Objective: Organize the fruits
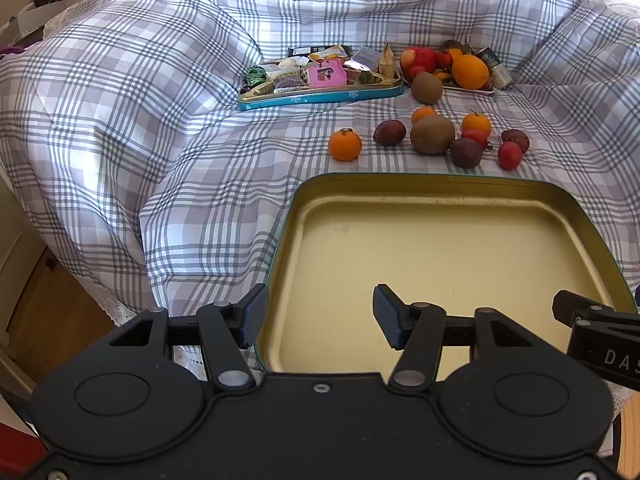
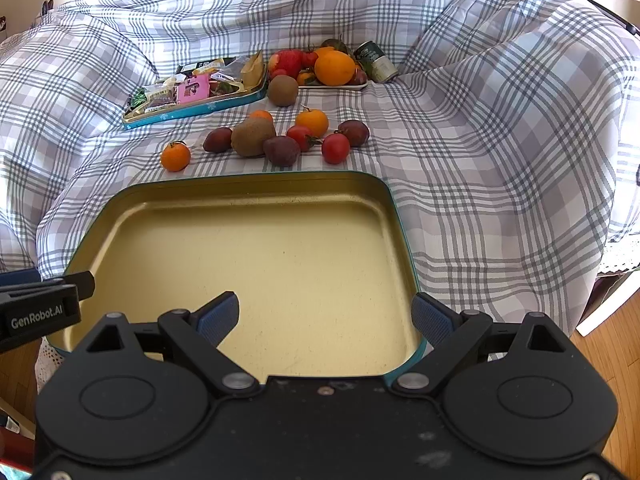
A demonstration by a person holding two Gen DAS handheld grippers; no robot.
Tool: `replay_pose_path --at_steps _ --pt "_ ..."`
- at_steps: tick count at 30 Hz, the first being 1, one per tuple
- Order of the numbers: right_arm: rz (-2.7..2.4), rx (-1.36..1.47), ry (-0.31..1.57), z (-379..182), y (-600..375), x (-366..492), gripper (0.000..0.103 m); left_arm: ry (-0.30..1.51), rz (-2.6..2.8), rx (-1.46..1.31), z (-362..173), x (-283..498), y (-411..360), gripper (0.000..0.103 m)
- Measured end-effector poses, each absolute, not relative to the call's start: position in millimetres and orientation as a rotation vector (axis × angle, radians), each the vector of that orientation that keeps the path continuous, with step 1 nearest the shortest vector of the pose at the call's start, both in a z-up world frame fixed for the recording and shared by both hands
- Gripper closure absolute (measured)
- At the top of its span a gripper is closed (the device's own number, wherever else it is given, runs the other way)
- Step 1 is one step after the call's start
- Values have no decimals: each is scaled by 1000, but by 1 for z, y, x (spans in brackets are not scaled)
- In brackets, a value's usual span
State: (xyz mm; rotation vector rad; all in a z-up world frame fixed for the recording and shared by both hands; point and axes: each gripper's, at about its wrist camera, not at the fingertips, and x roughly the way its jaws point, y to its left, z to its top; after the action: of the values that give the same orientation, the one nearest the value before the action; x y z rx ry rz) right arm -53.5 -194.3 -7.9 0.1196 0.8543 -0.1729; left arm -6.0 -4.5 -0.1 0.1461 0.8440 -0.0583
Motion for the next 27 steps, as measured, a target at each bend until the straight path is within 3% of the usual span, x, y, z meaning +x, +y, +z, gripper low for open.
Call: replay_pose_path --at_steps 27 --pt "-173 118 862 -9 -194 -53 5 861 -52 151 -6 -6 -6 41"
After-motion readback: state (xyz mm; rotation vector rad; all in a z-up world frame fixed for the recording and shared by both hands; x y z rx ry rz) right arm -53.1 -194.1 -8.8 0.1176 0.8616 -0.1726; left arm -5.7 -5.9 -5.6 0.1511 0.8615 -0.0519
